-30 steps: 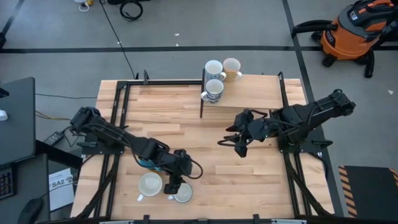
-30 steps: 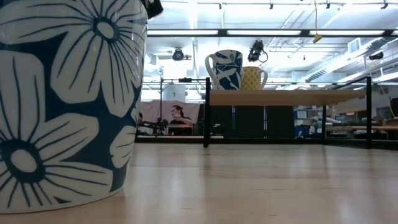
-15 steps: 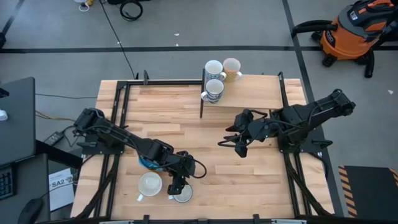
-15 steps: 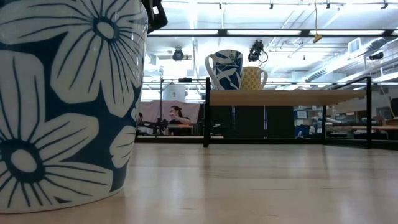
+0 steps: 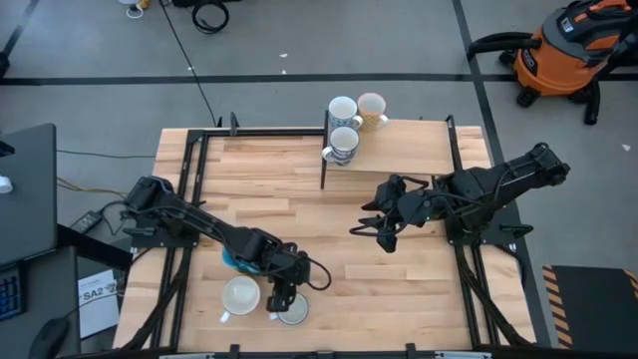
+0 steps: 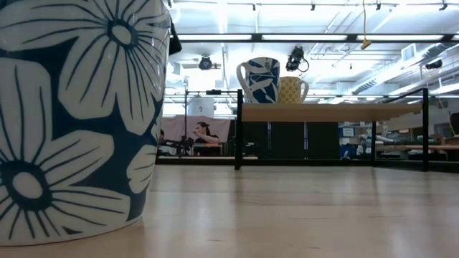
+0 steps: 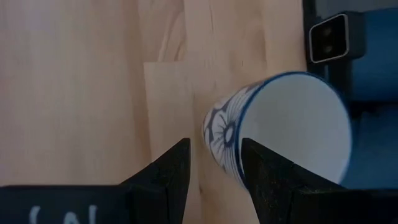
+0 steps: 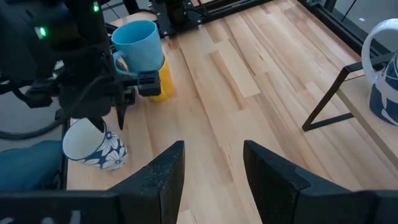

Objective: Place coffee mugs
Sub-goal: Put the blue pattern mug on the shelf

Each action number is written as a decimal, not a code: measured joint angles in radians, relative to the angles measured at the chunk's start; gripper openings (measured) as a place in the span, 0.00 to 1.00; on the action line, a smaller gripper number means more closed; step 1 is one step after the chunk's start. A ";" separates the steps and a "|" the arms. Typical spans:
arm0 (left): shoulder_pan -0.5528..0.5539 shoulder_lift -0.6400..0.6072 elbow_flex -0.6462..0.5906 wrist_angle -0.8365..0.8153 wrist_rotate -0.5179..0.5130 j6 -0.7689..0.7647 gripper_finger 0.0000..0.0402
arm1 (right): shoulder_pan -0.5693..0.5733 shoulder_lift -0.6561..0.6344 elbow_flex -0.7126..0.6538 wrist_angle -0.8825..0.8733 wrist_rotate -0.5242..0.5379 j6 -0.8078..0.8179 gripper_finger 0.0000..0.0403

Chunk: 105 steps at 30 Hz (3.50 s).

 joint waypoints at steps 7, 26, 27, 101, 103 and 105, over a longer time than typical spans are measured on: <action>-0.008 0.022 0.000 -0.016 0.004 -0.005 0.37 | 0.000 0.000 0.000 -0.001 0.000 0.000 0.42; -0.005 0.020 0.000 -0.009 -0.015 0.016 0.37 | 0.000 0.000 0.000 -0.002 0.000 0.000 0.42; -0.005 0.020 0.000 -0.011 -0.015 0.015 0.36 | 0.000 0.000 0.000 -0.002 0.000 0.000 0.42; 0.562 0.019 0.002 0.062 -0.113 0.595 0.16 | 0.000 0.000 0.000 -0.010 -0.121 -0.034 0.42; 0.562 0.019 0.002 0.065 -0.113 0.596 0.16 | 0.000 0.000 0.000 -0.010 -0.121 -0.034 0.42; 0.562 0.019 0.002 0.066 -0.113 0.595 0.16 | -0.001 0.000 0.000 -0.010 -0.116 -0.034 0.42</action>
